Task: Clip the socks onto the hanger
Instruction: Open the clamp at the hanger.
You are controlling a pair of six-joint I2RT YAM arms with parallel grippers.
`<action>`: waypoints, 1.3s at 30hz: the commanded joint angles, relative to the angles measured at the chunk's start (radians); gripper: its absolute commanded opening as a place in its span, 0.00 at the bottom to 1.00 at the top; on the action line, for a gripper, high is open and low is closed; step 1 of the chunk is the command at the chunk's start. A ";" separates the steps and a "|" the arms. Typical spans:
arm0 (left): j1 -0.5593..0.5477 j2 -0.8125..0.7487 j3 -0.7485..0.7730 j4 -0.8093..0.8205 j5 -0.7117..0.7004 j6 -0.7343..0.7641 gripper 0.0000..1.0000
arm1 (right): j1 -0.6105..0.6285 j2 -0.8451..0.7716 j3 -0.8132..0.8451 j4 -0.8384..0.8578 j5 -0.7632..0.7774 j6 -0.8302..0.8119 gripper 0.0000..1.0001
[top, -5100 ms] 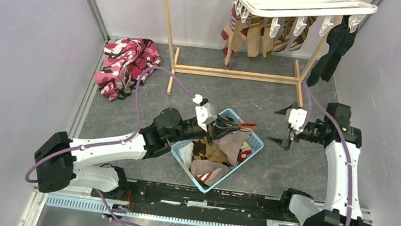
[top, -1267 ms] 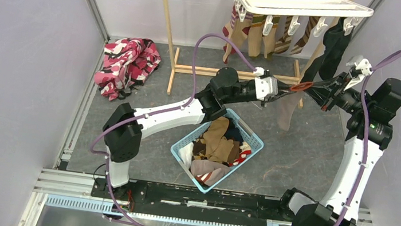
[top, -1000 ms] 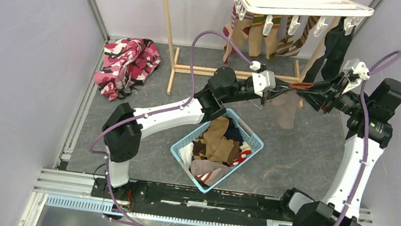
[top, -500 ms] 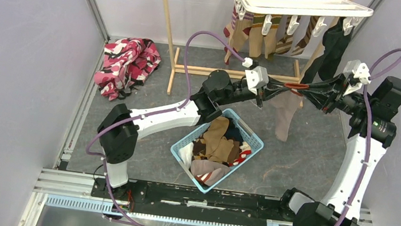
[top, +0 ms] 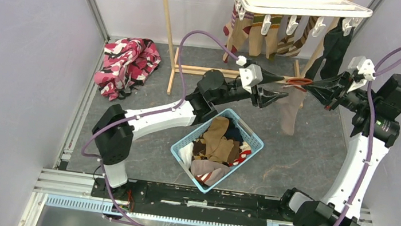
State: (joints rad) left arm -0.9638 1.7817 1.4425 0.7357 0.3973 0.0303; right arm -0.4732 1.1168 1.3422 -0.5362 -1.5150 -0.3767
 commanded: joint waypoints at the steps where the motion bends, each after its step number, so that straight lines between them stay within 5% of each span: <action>1: 0.058 -0.116 0.003 0.002 0.045 -0.062 0.67 | -0.028 0.038 0.055 0.150 0.067 0.133 0.00; 5: 0.094 -0.085 0.168 -0.137 0.100 -0.114 0.80 | -0.029 0.060 0.058 0.291 0.096 0.248 0.00; 12: 0.085 0.058 0.443 -0.211 0.061 -0.190 0.82 | -0.030 0.068 0.061 0.478 0.149 0.417 0.00; 21: 0.017 0.201 0.615 -0.246 -0.022 0.031 0.84 | -0.030 0.085 0.036 0.493 0.154 0.434 0.00; 39: -0.001 0.377 0.821 -0.169 -0.265 0.017 0.88 | -0.036 0.067 -0.020 0.457 0.133 0.385 0.00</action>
State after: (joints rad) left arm -0.9569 2.1277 2.1784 0.5072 0.1795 0.0158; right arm -0.5007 1.2034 1.3243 -0.0776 -1.3697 0.0139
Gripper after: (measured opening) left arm 0.871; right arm 0.012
